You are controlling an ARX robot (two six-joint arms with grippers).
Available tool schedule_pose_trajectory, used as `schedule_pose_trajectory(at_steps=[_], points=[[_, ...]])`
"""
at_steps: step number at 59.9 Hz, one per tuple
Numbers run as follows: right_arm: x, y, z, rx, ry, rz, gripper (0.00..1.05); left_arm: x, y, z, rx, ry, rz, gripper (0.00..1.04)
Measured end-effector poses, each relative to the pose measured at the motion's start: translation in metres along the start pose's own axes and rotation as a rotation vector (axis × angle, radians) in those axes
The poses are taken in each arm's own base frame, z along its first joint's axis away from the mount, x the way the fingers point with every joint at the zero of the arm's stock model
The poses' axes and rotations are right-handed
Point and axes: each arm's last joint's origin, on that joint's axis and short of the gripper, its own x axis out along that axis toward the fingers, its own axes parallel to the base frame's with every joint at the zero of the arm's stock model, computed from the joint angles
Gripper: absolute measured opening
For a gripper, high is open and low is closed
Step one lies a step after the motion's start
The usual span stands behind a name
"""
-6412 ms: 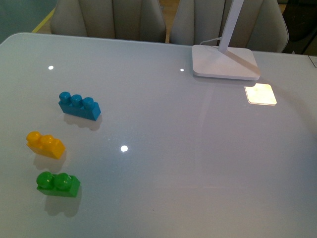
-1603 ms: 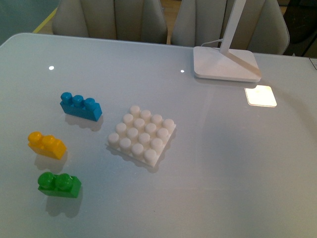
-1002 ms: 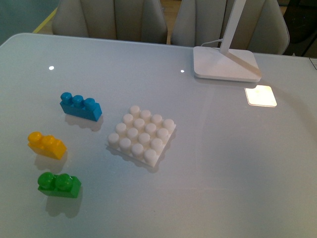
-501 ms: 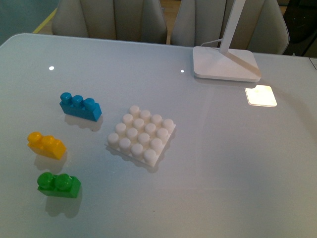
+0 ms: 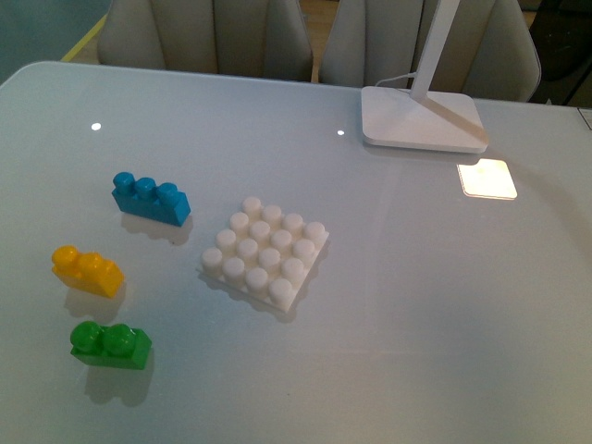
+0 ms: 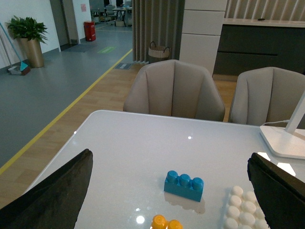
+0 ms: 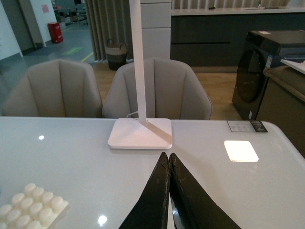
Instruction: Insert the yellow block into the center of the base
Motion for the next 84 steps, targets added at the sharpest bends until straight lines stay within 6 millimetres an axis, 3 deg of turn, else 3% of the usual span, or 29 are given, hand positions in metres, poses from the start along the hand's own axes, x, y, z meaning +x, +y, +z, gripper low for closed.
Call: schedule_pose_trajectory(at_steps=[9,37,39,43,48,56,63,73,84], points=[[-0.001,0.000,0.001,-0.001,-0.010,-0.001,0.04,0.000,0.000,0.000,0.000,0.000,0.000,0.97],[-0.001,0.000,0.001,-0.001,-0.010,0.000,0.92,0.000,0.000,0.000,0.000,0.000,-0.001,0.97],[-0.001,0.000,0.001,0.000,-0.010,-0.001,0.97,0.000,0.000,-0.001,0.051,0.097,-0.066,0.97],[-0.001,0.000,0.001,-0.001,-0.010,0.002,0.96,0.002,-0.002,-0.001,0.158,0.364,-0.285,0.97],[-0.001,0.000,0.001,-0.001,-0.011,0.000,0.96,0.005,-0.008,-0.009,0.241,0.500,-0.431,0.97],[-0.001,0.000,0.001,-0.001,-0.011,-0.002,0.96,0.019,-0.016,-0.006,0.333,0.482,-0.480,0.97],[-0.001,0.000,0.001,-0.001,-0.010,-0.002,0.96,0.052,-0.029,-0.006,0.409,0.428,-0.483,0.97],[-0.001,0.000,0.001,-0.001,-0.011,-0.002,0.96,0.103,-0.055,-0.037,0.517,0.416,-0.492,0.97],[-0.001,0.000,0.001,-0.001,-0.011,-0.002,0.96,0.135,-0.066,-0.069,0.476,0.592,-0.494,0.97]])
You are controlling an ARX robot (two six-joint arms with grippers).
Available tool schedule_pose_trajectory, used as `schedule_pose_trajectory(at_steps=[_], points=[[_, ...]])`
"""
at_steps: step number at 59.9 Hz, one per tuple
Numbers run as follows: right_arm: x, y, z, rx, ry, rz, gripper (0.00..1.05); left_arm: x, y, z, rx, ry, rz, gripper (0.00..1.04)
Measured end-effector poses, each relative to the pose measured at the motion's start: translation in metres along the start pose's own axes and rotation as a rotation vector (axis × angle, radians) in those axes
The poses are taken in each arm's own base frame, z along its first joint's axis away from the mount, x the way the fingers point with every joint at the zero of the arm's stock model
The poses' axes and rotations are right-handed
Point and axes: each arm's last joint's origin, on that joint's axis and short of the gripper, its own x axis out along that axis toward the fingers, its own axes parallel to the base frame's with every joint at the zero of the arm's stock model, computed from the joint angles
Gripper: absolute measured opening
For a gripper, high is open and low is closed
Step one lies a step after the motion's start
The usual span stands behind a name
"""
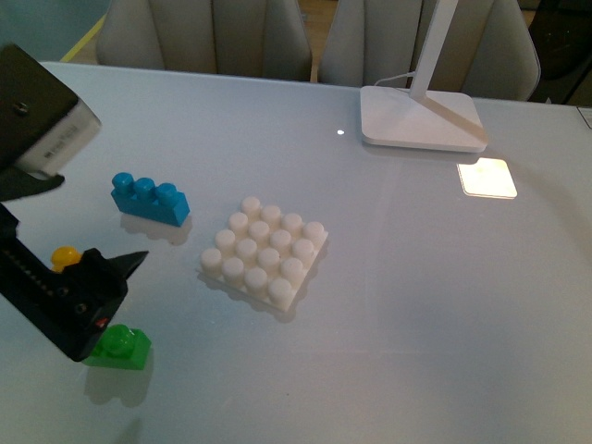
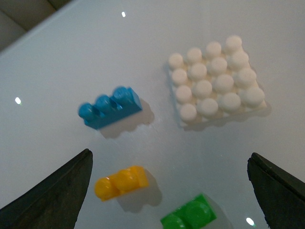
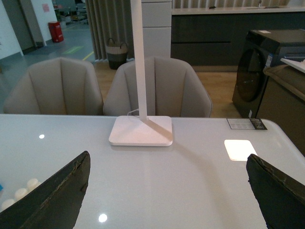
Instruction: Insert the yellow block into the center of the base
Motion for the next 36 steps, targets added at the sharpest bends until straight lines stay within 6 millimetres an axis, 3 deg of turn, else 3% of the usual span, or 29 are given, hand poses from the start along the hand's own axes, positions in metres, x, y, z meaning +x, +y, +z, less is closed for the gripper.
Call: schedule_pose_trajectory(at_steps=[7,21,26,36], points=[[0.000,0.000,0.000,0.000,0.000,0.000,0.96,0.023,0.013,-0.004,-0.145,0.122,0.005,0.97],[0.000,0.000,0.000,0.000,0.000,0.000,0.96,0.060,0.063,-0.012,-0.436,0.253,0.134,0.97],[0.000,0.000,0.000,0.000,0.000,0.000,0.96,0.064,0.081,-0.022,-0.499,0.274,0.176,0.97],[0.000,0.000,0.000,0.000,0.000,0.000,0.96,0.064,0.094,-0.037,-0.525,0.291,0.212,0.97]])
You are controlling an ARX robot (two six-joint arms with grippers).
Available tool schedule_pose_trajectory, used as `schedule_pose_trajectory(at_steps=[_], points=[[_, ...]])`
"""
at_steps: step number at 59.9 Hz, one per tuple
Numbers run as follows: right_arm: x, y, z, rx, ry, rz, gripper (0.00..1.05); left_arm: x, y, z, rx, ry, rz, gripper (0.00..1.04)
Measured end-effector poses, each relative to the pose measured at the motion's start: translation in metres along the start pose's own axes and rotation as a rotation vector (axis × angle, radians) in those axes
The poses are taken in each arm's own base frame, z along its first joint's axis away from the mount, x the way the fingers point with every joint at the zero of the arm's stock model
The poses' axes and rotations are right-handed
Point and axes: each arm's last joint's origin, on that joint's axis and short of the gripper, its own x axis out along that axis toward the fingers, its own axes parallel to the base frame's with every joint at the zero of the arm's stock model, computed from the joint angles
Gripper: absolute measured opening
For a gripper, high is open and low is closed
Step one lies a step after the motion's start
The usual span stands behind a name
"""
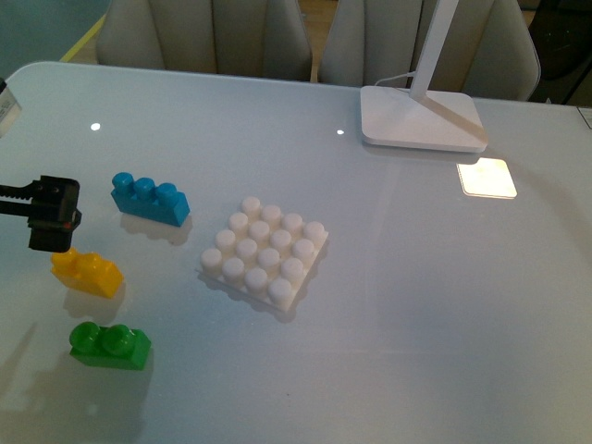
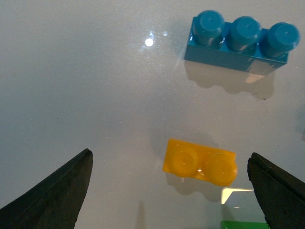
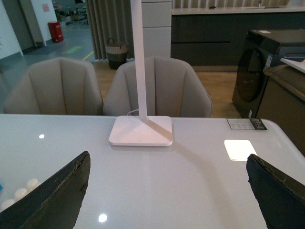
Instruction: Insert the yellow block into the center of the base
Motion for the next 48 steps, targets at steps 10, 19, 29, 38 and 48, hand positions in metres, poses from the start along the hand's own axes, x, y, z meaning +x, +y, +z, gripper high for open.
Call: schedule_pose_trajectory(at_steps=[10,19,29,38,48], points=[[0.000,0.000,0.000,0.000,0.000,0.000,0.96,0.004,-0.001,-0.015,0.023,0.025,-0.009,0.97],[0.000,0.000,0.000,0.000,0.000,0.000,0.96,0.010,-0.016,-0.032,0.050,0.079,-0.076,0.97],[0.000,0.000,0.000,0.000,0.000,0.000,0.96,0.013,-0.027,-0.034,0.085,0.101,-0.123,0.97],[0.000,0.000,0.000,0.000,0.000,0.000,0.96,0.015,-0.027,-0.026,0.096,0.100,-0.135,0.97],[0.000,0.000,0.000,0.000,0.000,0.000,0.96,0.022,-0.026,-0.023,0.095,0.117,-0.137,0.97]])
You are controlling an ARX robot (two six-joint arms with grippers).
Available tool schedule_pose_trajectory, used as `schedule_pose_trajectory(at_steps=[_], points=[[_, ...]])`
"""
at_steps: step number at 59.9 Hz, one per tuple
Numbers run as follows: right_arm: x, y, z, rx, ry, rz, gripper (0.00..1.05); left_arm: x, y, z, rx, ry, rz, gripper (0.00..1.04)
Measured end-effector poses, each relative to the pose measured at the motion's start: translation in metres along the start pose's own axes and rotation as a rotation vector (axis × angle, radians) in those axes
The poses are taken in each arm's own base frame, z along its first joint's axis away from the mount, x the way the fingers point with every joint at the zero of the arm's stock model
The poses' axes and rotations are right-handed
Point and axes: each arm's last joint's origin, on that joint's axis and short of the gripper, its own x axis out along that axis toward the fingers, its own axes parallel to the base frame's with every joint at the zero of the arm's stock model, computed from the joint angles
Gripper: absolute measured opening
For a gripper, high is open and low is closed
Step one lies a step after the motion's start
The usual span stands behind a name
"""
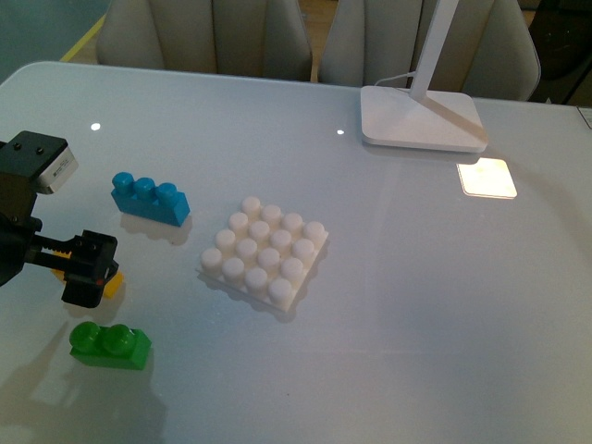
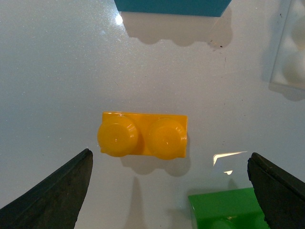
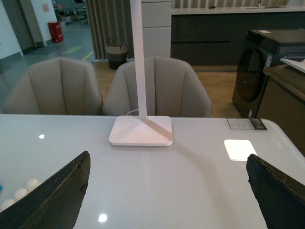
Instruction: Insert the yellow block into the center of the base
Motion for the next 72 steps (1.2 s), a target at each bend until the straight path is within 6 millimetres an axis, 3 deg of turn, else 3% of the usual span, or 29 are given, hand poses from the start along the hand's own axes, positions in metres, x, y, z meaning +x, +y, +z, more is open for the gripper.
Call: schedule_pose_trajectory(at_steps=[41,72], points=[[0.000,0.000,0.000,0.000,0.000,0.000,0.96,0.022,0.006,0.007,-0.031,0.024,-0.003,0.97],[0.000,0.000,0.000,0.000,0.000,0.000,0.96,0.035,0.007,-0.002,-0.039,0.060,-0.003,0.97]])
